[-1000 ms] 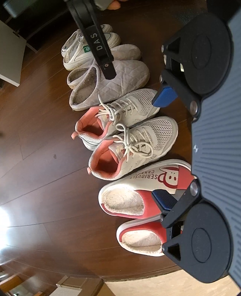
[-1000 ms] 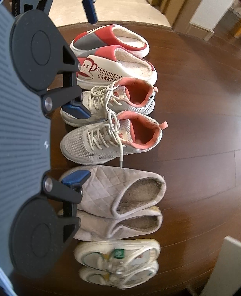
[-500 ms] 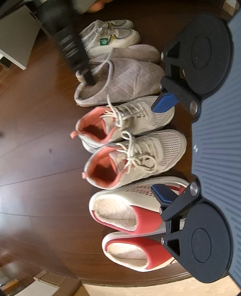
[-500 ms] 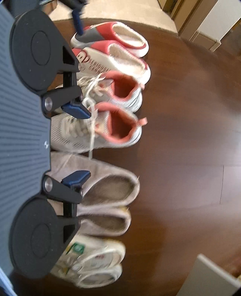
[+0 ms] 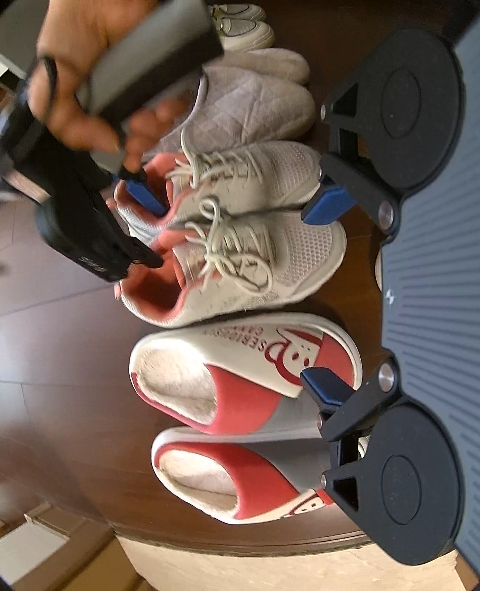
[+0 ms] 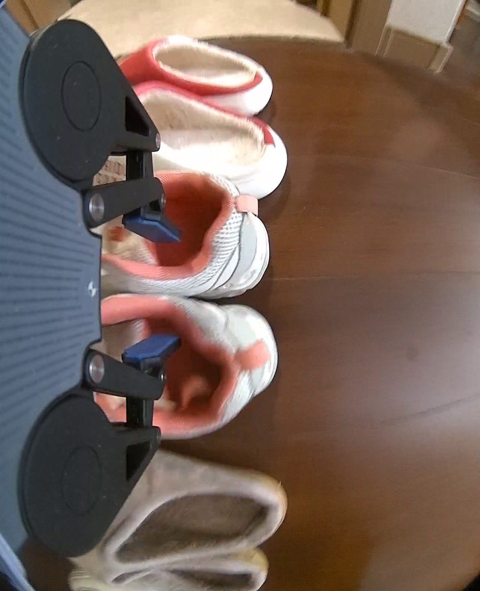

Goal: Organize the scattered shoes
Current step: 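Grasp both pink-lined sneakers by their heel collars with the right gripper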

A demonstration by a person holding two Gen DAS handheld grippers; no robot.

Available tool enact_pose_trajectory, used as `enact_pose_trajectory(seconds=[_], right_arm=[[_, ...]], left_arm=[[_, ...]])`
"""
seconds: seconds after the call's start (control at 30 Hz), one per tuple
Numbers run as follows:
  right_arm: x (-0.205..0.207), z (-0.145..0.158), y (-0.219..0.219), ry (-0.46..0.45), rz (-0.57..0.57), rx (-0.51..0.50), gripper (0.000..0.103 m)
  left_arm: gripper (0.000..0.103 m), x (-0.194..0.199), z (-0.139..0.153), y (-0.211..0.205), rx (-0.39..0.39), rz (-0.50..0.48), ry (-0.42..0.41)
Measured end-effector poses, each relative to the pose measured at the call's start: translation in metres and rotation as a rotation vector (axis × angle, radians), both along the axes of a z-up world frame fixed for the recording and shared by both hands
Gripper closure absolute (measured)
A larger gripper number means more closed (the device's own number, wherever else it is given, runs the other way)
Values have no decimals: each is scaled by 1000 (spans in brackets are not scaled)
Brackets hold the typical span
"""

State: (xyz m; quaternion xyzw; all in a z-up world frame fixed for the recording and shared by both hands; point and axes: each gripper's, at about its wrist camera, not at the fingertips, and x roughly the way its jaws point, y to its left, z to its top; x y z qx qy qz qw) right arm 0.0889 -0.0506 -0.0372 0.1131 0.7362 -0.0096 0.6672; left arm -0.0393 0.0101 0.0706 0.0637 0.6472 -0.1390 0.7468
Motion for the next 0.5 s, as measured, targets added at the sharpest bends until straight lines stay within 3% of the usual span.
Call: enact_pose_trajectory(seconds=[0.1, 0.2, 0.5], right_arm=[[1, -19, 9, 91, 63, -70, 60], [-3, -7, 11, 138, 83, -57, 62], [-33, 20, -1, 112, 84, 30, 61]], left_arm=[[18, 0, -1, 3, -6, 16, 3], [17, 1, 2, 2, -19, 20, -3], [17, 1, -1, -19, -43, -19, -16]])
